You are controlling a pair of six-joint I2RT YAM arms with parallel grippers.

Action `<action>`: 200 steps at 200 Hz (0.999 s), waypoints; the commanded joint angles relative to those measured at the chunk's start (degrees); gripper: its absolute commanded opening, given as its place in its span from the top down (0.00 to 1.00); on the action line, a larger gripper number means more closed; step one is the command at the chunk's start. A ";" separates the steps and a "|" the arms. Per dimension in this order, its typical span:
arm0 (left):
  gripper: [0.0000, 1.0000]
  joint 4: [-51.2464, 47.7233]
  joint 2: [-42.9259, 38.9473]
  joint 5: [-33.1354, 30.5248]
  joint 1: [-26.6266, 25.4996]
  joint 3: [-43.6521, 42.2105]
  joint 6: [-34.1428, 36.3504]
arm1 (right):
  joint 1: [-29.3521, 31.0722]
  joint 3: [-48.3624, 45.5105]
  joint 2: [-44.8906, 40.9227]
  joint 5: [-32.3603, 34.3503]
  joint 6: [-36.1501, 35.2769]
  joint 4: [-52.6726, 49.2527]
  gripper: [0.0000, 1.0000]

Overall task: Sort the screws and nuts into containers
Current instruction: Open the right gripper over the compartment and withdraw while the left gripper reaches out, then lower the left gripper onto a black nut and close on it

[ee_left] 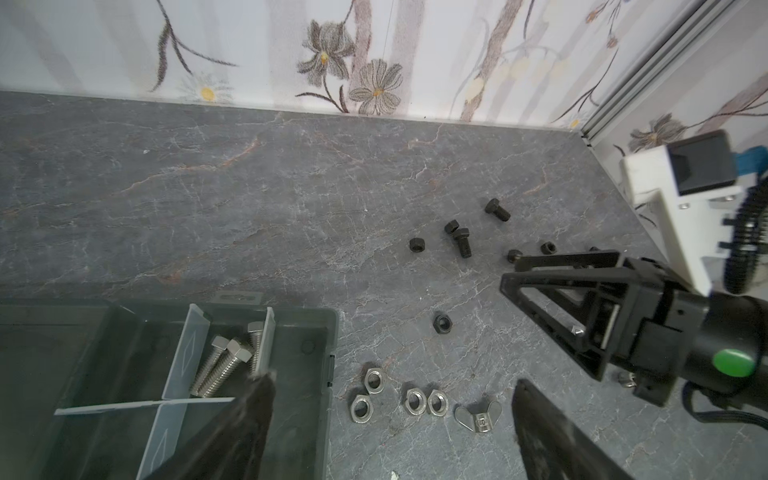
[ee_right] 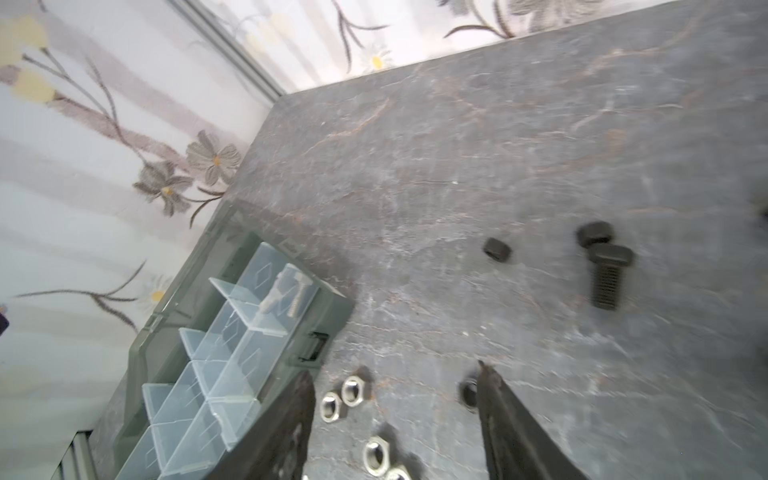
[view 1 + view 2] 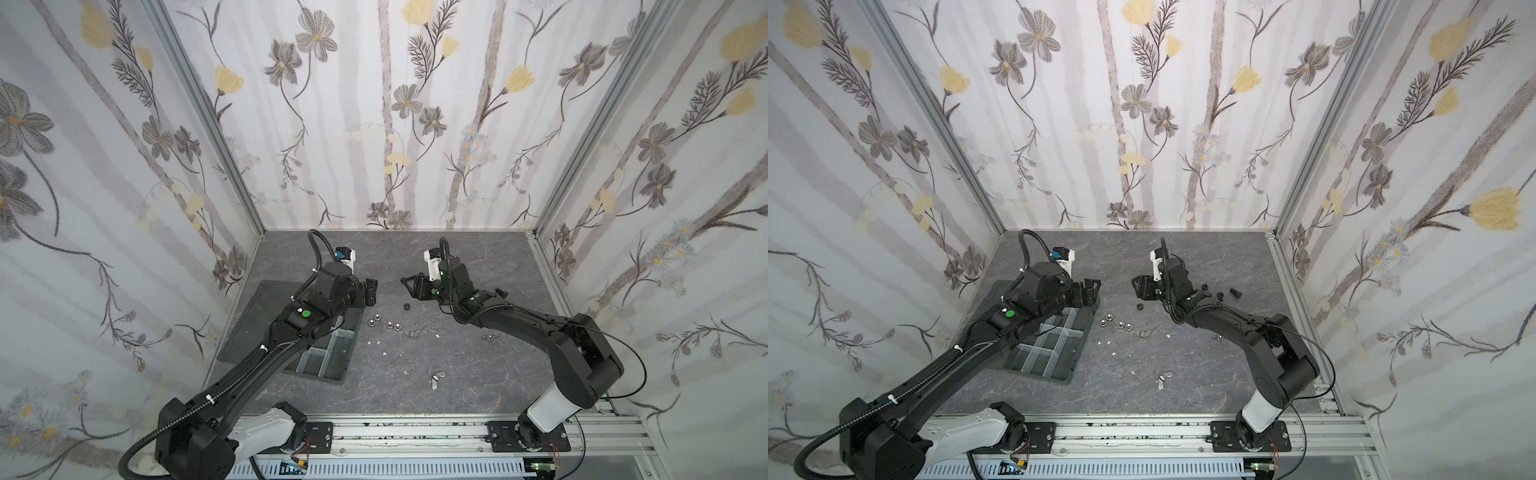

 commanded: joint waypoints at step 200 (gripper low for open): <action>0.41 -2.27 43.27 -2.08 -11.97 20.78 -1.56 | -12.65 -26.77 -24.35 3.89 4.61 9.61 0.37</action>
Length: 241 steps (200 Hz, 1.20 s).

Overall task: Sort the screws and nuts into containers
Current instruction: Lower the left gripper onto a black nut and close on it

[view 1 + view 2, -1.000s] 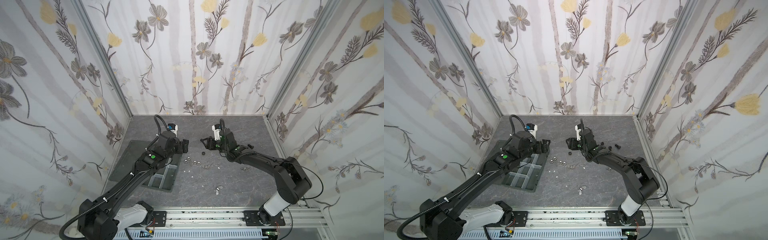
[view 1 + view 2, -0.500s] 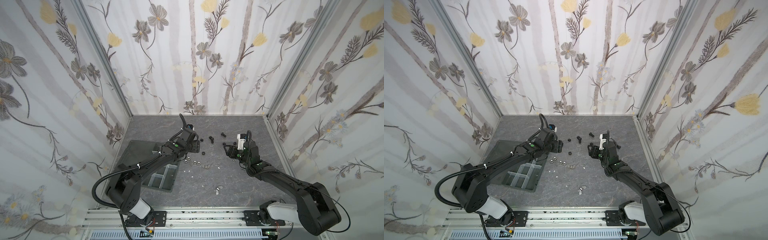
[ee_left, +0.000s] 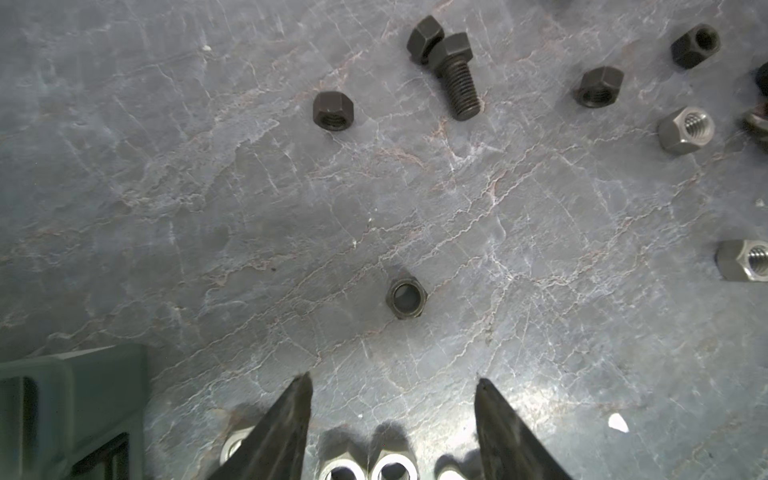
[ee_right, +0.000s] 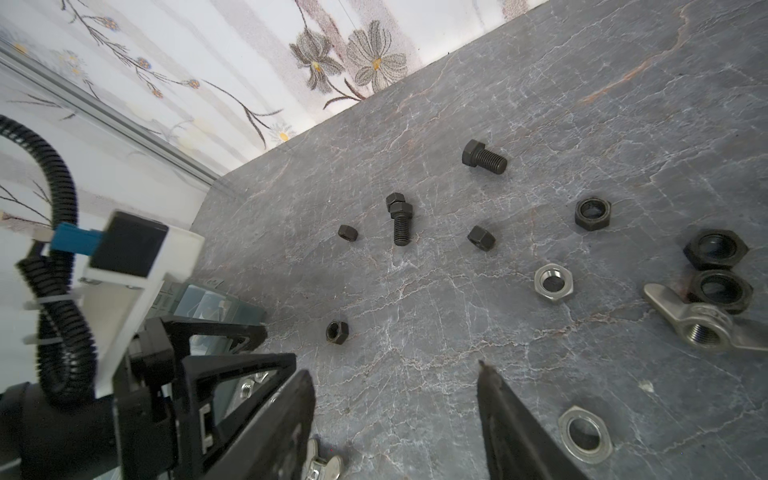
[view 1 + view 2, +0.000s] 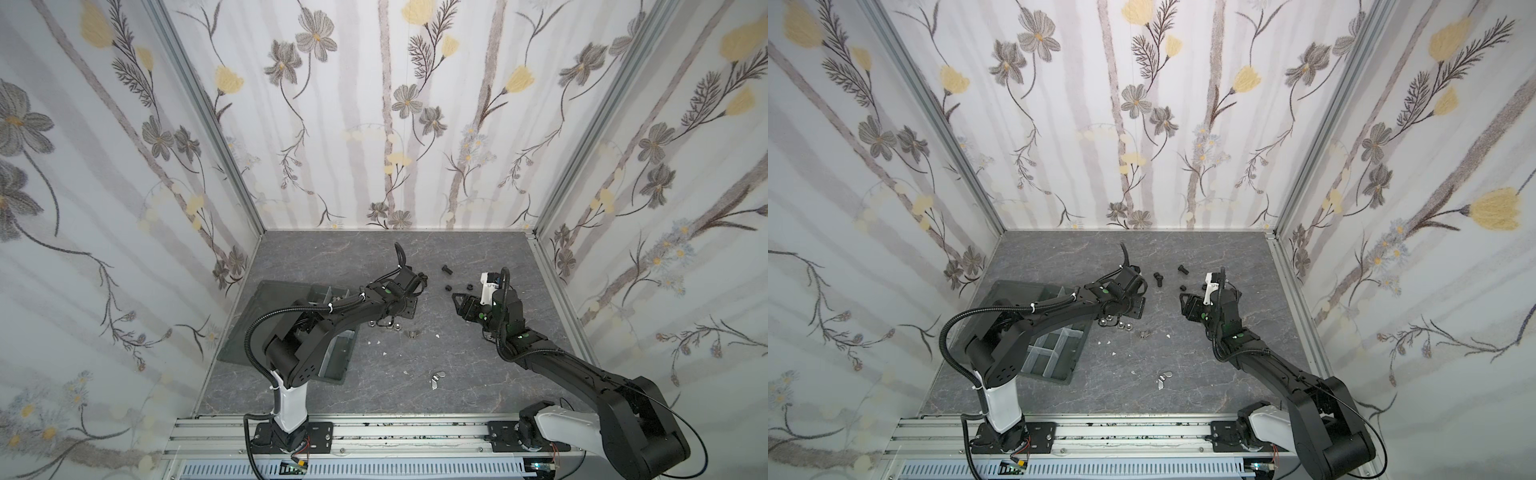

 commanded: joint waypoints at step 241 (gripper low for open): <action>0.62 0.12 12.88 -0.90 -0.77 7.37 -0.76 | -0.38 -1.20 -0.55 1.23 1.12 4.22 0.37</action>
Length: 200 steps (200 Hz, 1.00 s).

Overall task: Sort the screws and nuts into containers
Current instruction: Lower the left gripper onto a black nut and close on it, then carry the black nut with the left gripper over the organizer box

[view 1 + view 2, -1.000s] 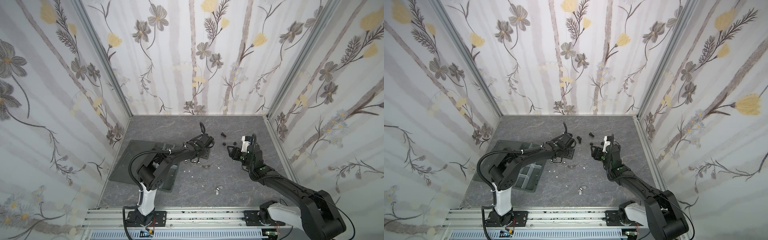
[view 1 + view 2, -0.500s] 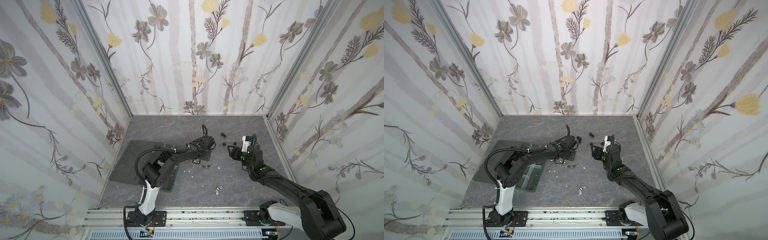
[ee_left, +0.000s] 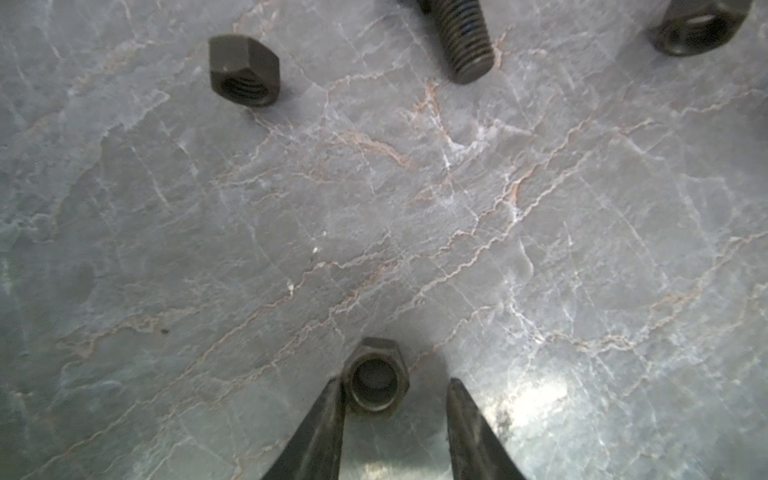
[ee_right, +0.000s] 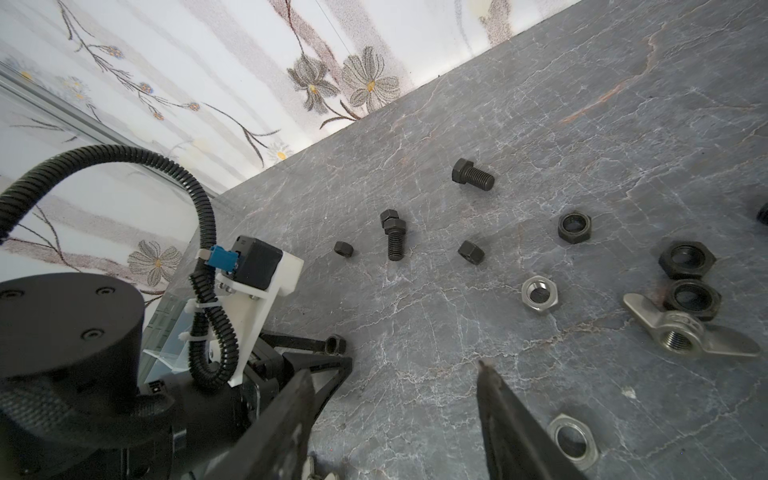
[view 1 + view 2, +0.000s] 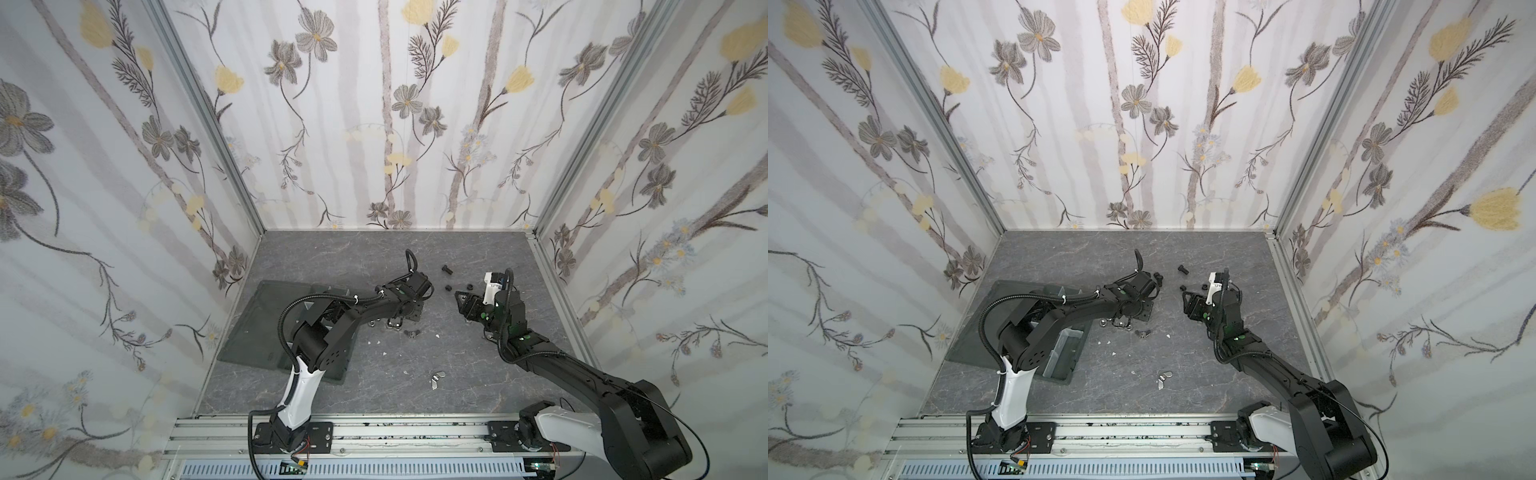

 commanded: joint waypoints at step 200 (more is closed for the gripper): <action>0.78 1.16 -21.46 -1.84 4.72 -12.72 -0.37 | 0.02 1.56 5.72 -3.57 -0.81 2.68 0.38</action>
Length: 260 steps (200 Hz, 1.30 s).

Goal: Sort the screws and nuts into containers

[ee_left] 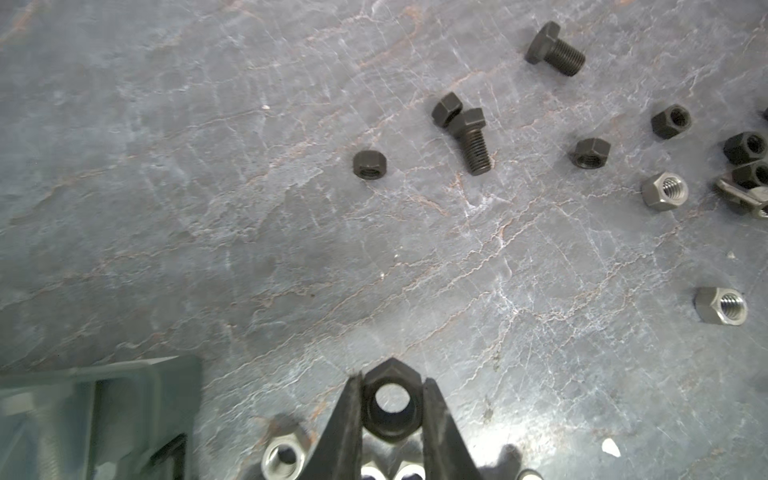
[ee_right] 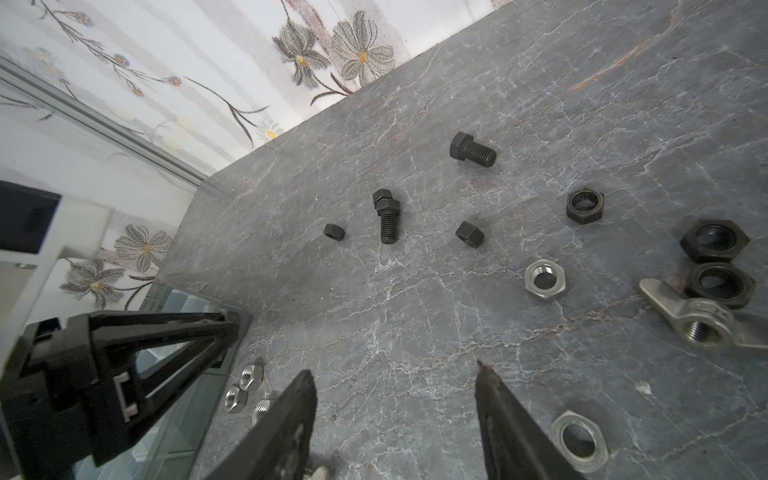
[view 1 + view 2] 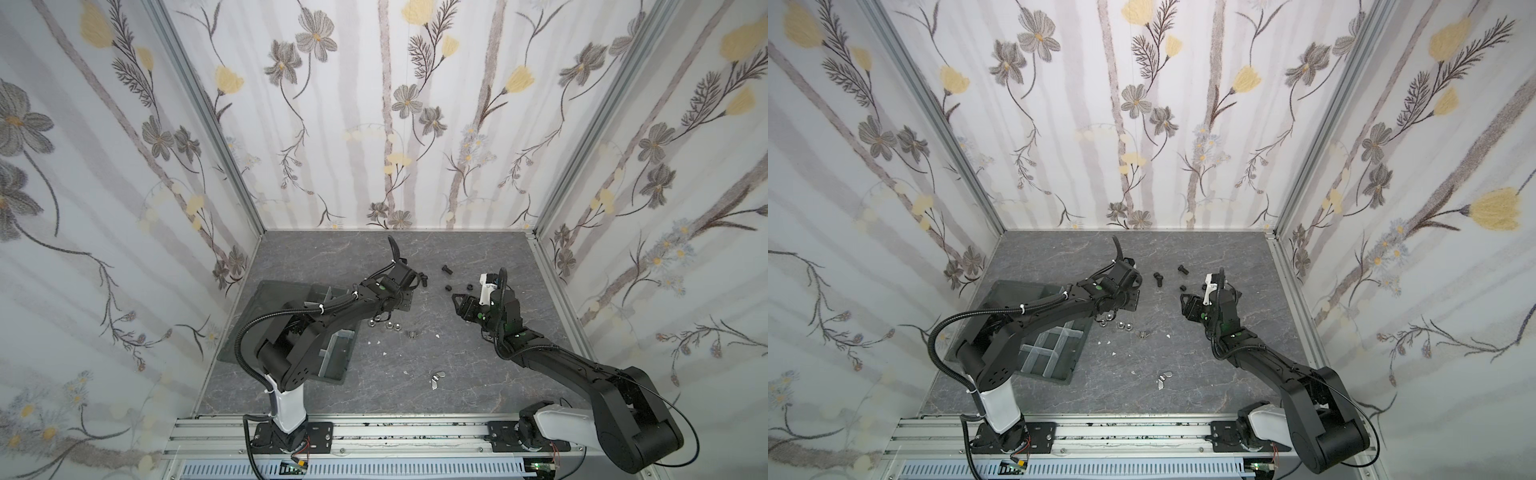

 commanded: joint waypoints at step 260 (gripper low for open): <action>0.52 3.04 -18.20 -1.90 13.16 -18.06 -1.80 | 1.84 3.74 2.91 -1.78 -3.02 -1.06 0.39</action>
